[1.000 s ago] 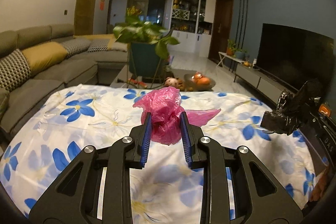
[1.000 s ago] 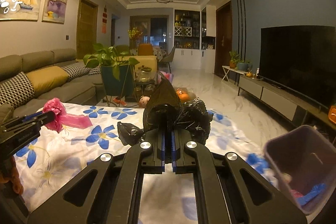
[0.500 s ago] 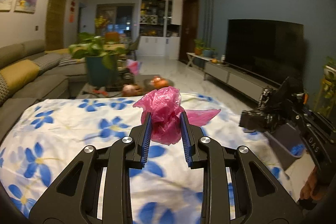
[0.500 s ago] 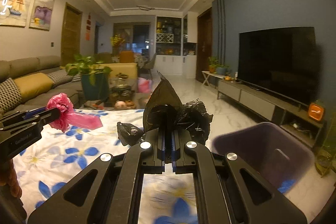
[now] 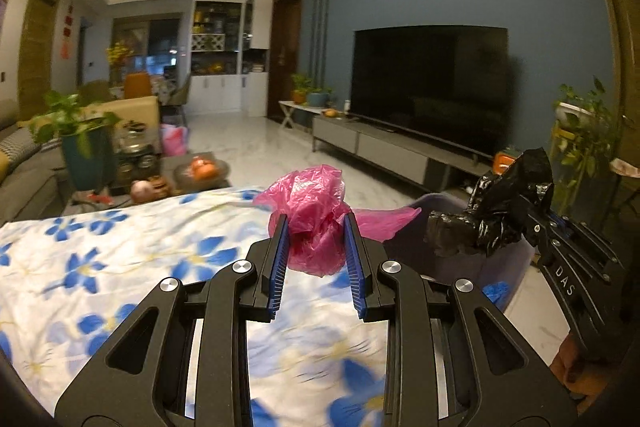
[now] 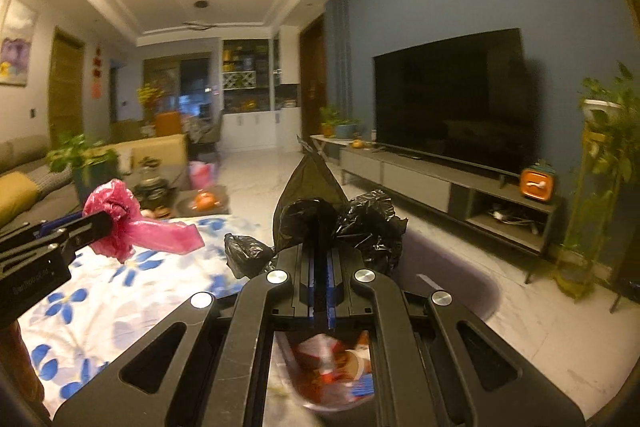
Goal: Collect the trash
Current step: 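Carry the black bag and pink bag over the grey bin with both tools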
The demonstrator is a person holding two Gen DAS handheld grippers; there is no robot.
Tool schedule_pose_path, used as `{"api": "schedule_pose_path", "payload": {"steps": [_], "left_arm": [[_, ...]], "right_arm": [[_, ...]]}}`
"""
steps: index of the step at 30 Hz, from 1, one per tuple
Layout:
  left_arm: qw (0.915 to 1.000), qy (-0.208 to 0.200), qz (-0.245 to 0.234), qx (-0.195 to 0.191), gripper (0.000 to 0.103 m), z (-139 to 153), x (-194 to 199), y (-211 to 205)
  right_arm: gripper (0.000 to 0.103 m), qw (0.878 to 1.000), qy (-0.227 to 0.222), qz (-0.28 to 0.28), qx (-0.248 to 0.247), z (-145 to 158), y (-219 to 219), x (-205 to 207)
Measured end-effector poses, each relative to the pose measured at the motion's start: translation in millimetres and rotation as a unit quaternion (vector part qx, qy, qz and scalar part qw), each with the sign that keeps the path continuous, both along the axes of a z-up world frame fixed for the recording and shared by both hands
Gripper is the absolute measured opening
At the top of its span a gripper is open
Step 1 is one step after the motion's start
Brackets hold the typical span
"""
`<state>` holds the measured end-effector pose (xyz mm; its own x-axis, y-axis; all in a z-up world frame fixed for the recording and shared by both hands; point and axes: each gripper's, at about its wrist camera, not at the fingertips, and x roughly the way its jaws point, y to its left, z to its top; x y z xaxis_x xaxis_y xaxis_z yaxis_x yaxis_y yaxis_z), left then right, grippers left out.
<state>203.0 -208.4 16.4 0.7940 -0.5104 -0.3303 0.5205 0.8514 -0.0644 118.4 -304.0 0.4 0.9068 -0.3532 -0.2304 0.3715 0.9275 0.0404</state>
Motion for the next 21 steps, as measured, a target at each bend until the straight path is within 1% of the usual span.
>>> {"api": "schedule_pose_path", "payload": {"steps": [3, 10, 13, 21], "left_arm": [[0.9998, 0.0, -0.017, -0.002, 0.026, -1, 2, -22], [0.9989, 0.001, -0.047, 0.001, 0.026, -8, 3, -64], [0.9986, 0.001, -0.052, 0.003, 0.026, -11, 5, -74], [0.9981, 0.009, -0.06, 0.005, 0.027, -16, 11, -90]], "right_arm": [[0.005, 1.0, -0.002, -0.018, 0.004, -2, -17, -4], [0.005, 0.999, 0.001, -0.038, 0.014, -13, -42, -4], [0.005, 0.999, 0.003, -0.038, 0.017, -15, -51, -5], [0.005, 0.999, 0.004, -0.038, 0.027, -18, -57, -2]]}}
